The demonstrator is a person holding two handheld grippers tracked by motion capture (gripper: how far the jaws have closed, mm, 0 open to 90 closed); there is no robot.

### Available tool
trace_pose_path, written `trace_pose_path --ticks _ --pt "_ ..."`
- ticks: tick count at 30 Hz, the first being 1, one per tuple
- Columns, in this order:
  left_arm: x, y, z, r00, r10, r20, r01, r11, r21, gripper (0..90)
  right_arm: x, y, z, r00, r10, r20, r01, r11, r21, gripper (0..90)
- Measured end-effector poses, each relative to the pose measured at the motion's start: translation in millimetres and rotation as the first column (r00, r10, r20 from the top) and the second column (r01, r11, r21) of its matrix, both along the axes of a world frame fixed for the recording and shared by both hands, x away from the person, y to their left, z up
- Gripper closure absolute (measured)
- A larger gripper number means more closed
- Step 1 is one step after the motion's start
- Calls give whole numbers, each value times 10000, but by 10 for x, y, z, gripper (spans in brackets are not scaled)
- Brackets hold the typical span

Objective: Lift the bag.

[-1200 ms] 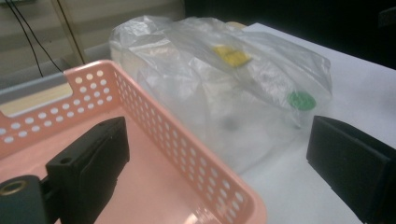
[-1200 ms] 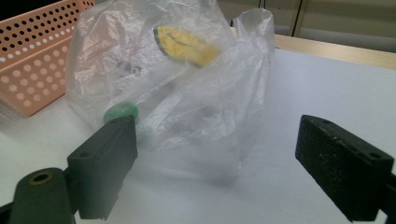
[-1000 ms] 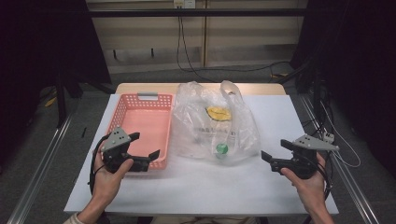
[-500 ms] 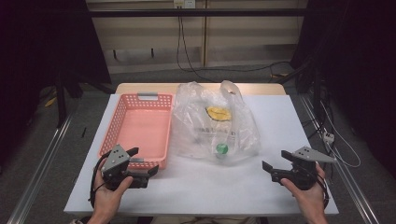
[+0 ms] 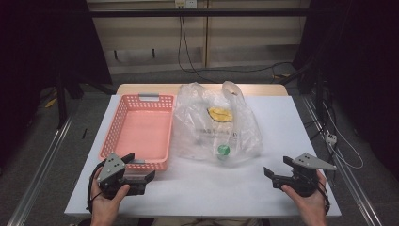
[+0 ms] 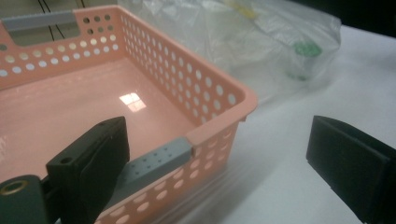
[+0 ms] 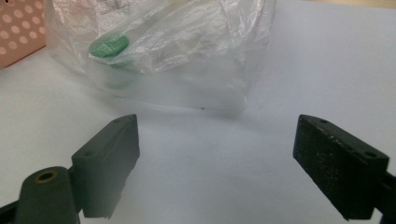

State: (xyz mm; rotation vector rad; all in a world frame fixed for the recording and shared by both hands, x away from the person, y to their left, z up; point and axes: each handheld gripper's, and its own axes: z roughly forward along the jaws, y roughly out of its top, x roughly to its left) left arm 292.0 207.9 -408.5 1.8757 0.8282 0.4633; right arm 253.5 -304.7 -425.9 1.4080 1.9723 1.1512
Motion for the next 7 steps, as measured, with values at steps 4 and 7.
trace_pose_path --ticks 4,7 --pt "2 31 8 9997 229 -5 -229 9996 -135 56 24 26 -14 9999 147 -71 -147 9999 -43 150" --pt "8 42 7 9994 335 -13 -336 9990 -282 56 33 42 -20 9997 212 -76 -213 9997 -82 150"
